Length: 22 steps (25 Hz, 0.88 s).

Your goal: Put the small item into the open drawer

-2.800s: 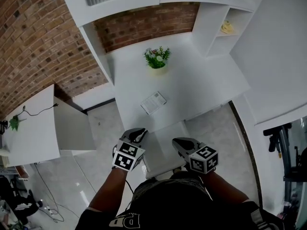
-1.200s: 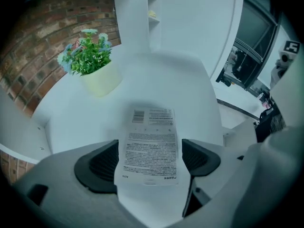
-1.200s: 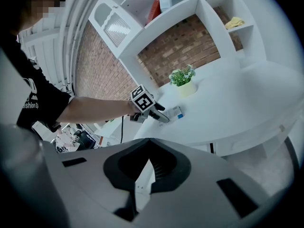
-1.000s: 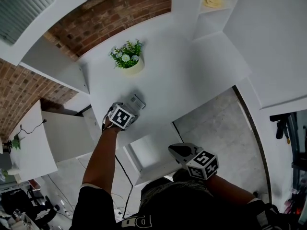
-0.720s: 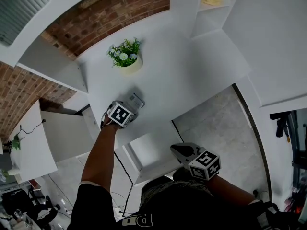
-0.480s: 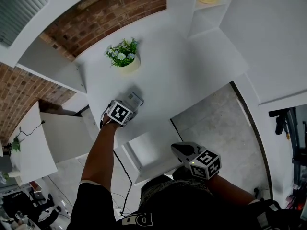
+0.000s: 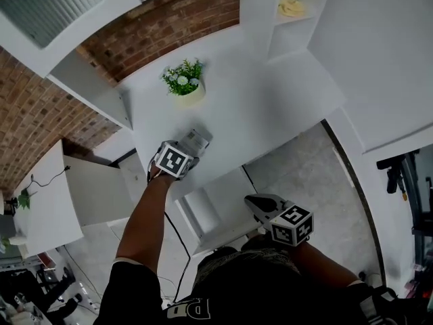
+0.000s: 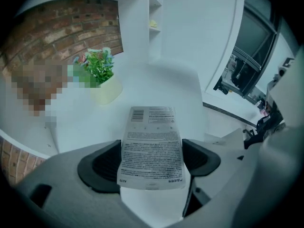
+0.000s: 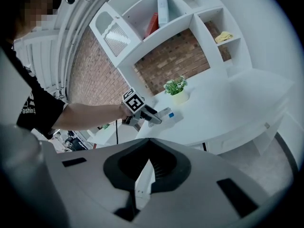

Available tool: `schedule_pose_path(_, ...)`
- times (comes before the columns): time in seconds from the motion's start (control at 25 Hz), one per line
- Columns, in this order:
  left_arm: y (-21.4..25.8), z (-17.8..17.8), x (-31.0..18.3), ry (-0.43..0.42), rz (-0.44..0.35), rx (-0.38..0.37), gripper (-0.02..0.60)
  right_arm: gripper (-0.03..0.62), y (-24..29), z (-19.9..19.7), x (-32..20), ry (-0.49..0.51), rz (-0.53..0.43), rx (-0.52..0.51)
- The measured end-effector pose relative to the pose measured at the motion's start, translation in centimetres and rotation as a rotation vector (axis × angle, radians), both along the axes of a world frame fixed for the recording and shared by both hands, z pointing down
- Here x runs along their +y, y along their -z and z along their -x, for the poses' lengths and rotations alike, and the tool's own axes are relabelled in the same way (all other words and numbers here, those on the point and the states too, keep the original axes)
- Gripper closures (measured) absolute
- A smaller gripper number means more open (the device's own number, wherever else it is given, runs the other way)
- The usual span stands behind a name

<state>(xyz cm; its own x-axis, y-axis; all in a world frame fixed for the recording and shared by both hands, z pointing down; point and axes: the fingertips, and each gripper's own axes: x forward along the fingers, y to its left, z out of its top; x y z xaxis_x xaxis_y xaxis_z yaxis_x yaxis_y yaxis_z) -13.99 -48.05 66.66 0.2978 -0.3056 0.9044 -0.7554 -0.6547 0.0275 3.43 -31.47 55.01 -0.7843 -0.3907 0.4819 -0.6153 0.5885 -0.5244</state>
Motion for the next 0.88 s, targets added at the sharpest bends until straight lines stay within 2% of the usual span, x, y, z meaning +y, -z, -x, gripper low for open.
schedule_pose_path(0.16,3.1,-0.1,1.7,0.026,-0.06,0.053,0.179,0.588,1.1,0.7,0.3,0.0,-0.038,-0.002)
schedule_pose_path(0.36,6.5,-0.3,4.7,0.054,-0.115,0.142,0.179,0.588,1.9,0.5,-0.2,-0.049,-0.073,-0.008)
schedule_pose_path(0.52,8.8,-0.5,7.5,0.066,-0.157,0.18,0.179,0.588,2.4,0.3,-0.2,-0.076,-0.084,-0.008)
schedule_pose_path(0.72,10.1,-1.6,11.2,0.099,-0.189,0.239,0.179,0.588,2.0,0.9,0.5,-0.072,-0.091,-0.001)
schedule_pose_path(0.88,9.5,-2.7,14.6,0.111,-0.182,0.276,0.179,0.588,1.4,2.2,1.5,-0.048,-0.084,0.011)
